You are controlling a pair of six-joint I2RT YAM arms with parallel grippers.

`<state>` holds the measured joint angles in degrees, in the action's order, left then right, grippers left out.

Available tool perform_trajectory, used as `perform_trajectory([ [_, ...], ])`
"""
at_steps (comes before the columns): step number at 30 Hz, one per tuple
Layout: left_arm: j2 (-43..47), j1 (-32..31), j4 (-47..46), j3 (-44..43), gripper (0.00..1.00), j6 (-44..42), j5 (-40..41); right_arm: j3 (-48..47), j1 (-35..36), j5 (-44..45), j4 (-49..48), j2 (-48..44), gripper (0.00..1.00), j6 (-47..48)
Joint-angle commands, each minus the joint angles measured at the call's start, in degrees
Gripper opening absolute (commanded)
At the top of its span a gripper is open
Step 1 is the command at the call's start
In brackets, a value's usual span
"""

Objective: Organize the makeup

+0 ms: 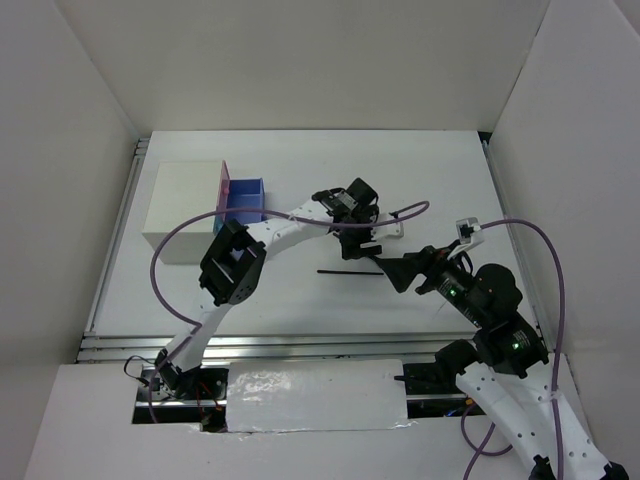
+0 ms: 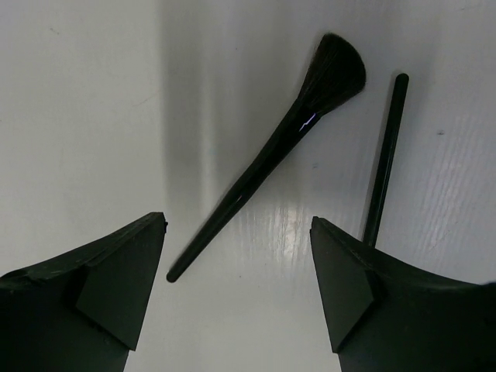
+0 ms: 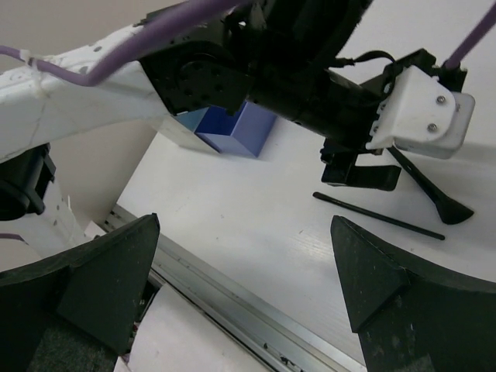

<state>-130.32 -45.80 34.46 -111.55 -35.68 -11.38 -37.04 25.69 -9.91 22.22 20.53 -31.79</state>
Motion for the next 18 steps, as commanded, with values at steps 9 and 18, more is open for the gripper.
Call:
perform_trajectory([
  [9,-4.1,0.2,0.6,-4.8,0.84,-1.9,-2.6,-2.2,0.2,0.9,0.6,-0.8,1.0,1.4],
  [18,-8.4,0.3,3.8,-9.7,0.77,-1.9,-4.4,-1.6,0.2,1.3,0.8,-1.1,1.0,1.8],
])
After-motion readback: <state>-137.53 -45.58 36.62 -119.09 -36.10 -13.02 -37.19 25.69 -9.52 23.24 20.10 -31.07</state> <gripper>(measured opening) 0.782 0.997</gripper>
